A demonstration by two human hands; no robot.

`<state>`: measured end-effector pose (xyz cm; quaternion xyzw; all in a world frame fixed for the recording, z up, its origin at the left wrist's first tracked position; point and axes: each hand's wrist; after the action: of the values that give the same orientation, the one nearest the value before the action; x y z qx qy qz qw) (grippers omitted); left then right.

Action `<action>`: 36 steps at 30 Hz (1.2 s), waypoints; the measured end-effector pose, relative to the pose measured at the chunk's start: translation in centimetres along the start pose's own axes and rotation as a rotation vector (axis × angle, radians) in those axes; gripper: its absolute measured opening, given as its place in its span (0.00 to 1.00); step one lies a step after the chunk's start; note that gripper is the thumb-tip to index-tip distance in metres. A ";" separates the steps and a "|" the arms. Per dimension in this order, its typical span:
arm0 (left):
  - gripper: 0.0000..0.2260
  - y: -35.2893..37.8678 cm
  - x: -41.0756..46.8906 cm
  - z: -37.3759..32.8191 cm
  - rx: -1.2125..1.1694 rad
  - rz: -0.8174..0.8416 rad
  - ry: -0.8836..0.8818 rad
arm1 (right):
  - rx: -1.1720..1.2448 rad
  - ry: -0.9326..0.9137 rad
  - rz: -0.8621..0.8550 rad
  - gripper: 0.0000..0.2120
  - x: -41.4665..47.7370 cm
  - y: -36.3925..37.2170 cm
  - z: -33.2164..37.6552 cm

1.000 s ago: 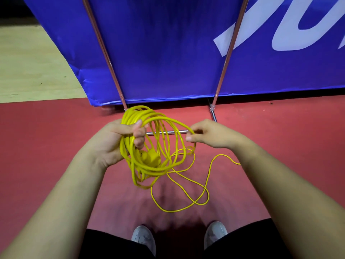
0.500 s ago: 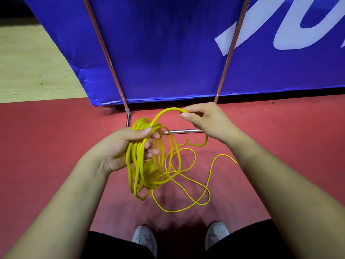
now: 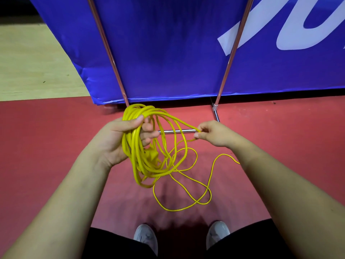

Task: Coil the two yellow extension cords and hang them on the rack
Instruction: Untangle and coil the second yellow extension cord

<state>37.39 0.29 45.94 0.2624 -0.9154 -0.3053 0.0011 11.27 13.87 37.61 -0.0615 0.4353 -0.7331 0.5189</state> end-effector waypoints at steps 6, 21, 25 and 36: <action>0.16 -0.4 0.1 0.0 -0.179 -0.026 0.093 | 0.104 0.150 0.035 0.08 1.4 2.7 -2.0; 0.04 -0.4 -0.3 0.7 0.092 -0.262 0.074 | -0.238 -0.069 0.485 0.03 -4.4 0.2 8.3; 0.07 1.2 -1.1 1.9 0.291 -0.116 -0.023 | 0.203 -0.276 0.427 0.06 -6.2 -0.7 11.6; 0.06 0.8 -1.2 0.5 0.088 -0.088 -0.055 | 0.622 0.007 0.245 0.02 -2.2 0.0 3.7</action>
<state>37.92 1.69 46.15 0.2939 -0.9152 -0.2713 -0.0489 14.33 13.52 40.69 0.1552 0.1967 -0.7632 0.5956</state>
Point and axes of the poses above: each hand's wrist, its own x-axis towards the middle knuckle, its own y-axis out of the palm, z = x × y, and after that the axes turned 10 degrees about y, right-handed
